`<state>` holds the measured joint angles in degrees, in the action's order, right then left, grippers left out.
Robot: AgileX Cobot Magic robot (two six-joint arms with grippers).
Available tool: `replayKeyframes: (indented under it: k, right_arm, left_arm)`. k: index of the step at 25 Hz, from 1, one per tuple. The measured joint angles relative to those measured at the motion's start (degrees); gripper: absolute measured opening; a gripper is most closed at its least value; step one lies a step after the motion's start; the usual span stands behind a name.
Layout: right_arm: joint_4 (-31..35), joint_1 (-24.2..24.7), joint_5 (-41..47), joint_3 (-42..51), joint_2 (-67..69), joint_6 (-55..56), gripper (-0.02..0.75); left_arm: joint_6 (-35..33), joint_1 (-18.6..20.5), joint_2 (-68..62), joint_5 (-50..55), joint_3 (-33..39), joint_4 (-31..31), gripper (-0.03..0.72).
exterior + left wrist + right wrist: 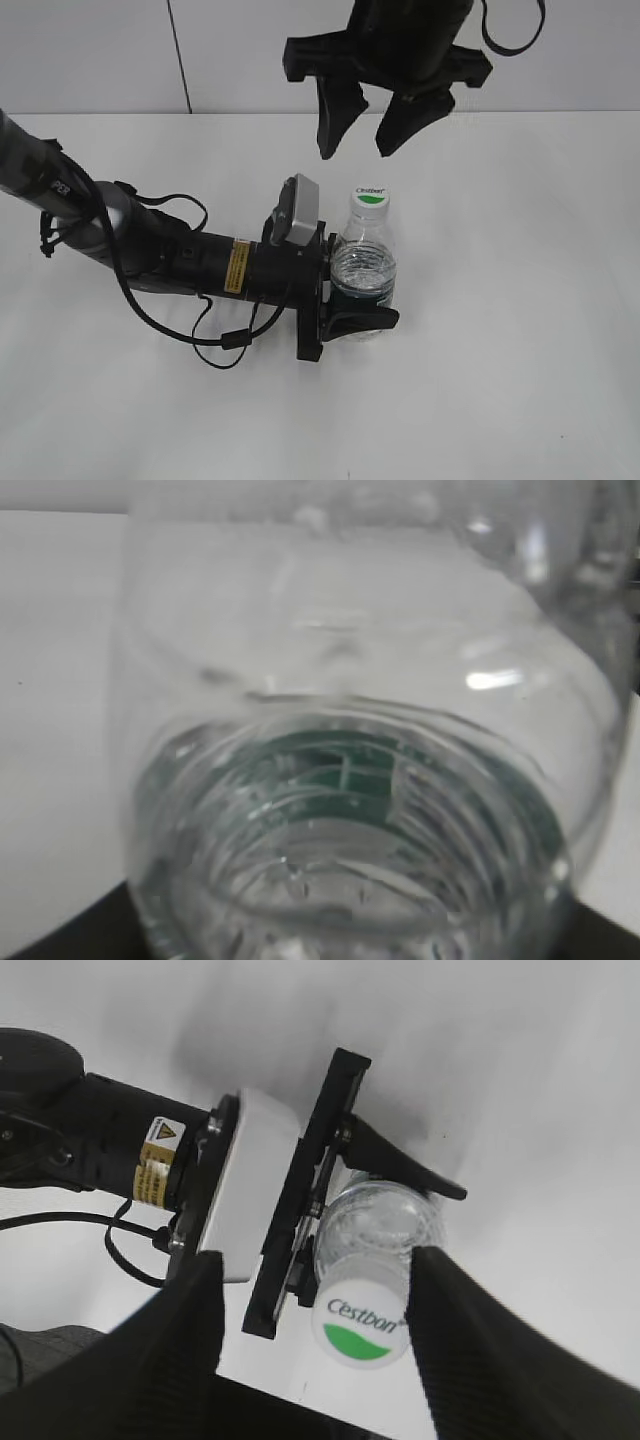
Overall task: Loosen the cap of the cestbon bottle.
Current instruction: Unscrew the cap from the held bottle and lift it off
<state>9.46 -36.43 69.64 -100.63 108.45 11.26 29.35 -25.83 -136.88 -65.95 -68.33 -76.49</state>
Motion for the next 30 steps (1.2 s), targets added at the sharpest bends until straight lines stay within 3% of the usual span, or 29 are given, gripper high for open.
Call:
replayKeyframes:
  k: [7, 24, 30]
  right_arm:
    - [0.01, -0.04, 0.33, 6.56, -2.28, 7.84, 0.444]
    - [-0.09, -0.04, 0.33, 6.99, 0.00, 10.44, 0.443]
    - [-0.09, -0.04, 0.33, 6.99, 0.00, 10.51, 0.343]
  left_arm:
    - [0.39, 0.04, 0.00, 0.11, -0.06, 0.00, 0.406]
    - [1.02, 0.04, 0.00, 0.16, -0.12, -0.05, 0.406]
    - [1.02, 0.06, 0.00, 0.16, -0.12, -0.05, 0.406]
